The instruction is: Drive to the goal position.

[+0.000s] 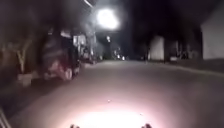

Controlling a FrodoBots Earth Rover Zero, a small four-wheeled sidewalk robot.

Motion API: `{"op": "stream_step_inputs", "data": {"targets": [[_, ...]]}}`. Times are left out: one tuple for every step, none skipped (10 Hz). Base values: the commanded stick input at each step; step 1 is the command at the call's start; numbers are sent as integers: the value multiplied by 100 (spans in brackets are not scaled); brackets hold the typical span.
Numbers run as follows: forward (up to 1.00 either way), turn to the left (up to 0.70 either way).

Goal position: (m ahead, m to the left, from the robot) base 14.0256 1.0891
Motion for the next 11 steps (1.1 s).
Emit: {"op": "stream_step_inputs", "data": {"targets": [[85,0],[85,0],[85,0],[85,0],[85,0],[85,0],[85,0],[85,0],[85,0],[85,0],[85,0]]}}
